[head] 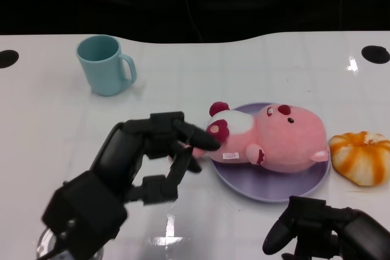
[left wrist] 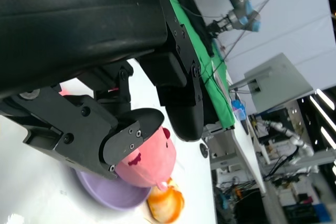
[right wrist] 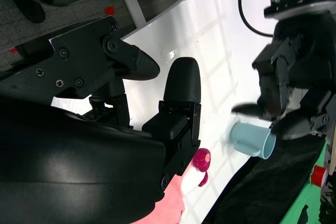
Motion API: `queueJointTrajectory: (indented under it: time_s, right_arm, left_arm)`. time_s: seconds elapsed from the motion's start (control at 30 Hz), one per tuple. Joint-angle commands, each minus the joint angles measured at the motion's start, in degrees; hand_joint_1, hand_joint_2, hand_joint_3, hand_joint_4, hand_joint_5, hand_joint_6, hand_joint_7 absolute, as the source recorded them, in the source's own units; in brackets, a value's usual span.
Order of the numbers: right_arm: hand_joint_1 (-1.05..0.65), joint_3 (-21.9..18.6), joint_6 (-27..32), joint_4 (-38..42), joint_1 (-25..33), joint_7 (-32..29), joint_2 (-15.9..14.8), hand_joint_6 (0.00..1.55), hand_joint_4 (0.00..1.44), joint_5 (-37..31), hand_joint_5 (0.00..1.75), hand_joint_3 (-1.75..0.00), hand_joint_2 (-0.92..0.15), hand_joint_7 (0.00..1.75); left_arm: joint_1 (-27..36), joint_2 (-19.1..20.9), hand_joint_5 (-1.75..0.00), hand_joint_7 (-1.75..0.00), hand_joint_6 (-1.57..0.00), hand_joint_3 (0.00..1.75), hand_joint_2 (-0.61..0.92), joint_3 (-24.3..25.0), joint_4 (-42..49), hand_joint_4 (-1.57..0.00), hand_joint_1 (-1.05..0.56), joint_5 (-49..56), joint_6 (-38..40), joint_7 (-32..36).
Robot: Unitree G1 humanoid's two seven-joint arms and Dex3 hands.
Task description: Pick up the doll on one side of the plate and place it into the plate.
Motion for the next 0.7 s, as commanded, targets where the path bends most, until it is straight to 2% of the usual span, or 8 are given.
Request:
queueJointTrajectory:
  time_s: [0.03,0.1,0.2,0.33,0.47,0.7]
  right_arm:
    - [-0.14,-0.17,1.1,-1.17,-0.19,-0.16,-0.31,0.56,0.61,0.5,1.64,-0.86,-0.7,1.27]
    - [-0.14,-0.08,1.52,-1.38,-0.36,-0.21,-0.31,0.55,0.61,0.48,1.65,-0.87,-0.7,1.27]
    - [-0.13,0.07,2.04,-1.62,-0.59,-0.28,-0.41,0.55,0.61,0.25,1.65,-0.87,-0.7,1.27]
    - [-0.12,0.3,2.36,-1.66,-0.9,-0.4,-0.25,0.55,0.6,0.19,1.65,-0.88,-0.69,1.28]
    - [-0.11,0.31,2.35,-1.64,-1.15,-0.5,-0.27,0.56,0.61,0.11,1.66,-0.89,-0.68,1.28]
    - [-0.11,0.41,2.54,-1.68,-1.17,-0.87,-0.25,0.56,0.61,-0.2,1.65,-0.92,-0.67,1.28]
  left_arm:
    - [3.86,-0.06,-1.62,-1.31,-0.92,1.42,0.38,0.62,-6.09,-0.93,-0.12,-2.75,6.06,0.32]
    - [6.03,0.45,-1.72,-1.49,-0.85,1.47,0.36,1.03,-10.13,-0.9,-0.16,-4.02,10.68,0.32]
    - [8.41,2.34,-1.74,-1.64,-0.77,1.5,0.37,2.01,-15.13,-0.9,-0.16,-6.64,16.41,-1.09]
    - [11.16,4.88,-1.75,-1.69,-0.75,1.49,0.36,2.98,-20.35,-0.91,-0.16,-10.55,23.5,-2.64]
    - [13.78,4.39,-1.75,-1.72,-0.78,1.52,0.35,4.02,-23.49,-0.94,-0.12,-16.02,30.07,-1.88]
    - [15.21,3.37,-1.75,-1.72,-0.79,1.52,0.32,6.98,-21.04,-0.93,-0.13,-22.22,33.66,-2.11]
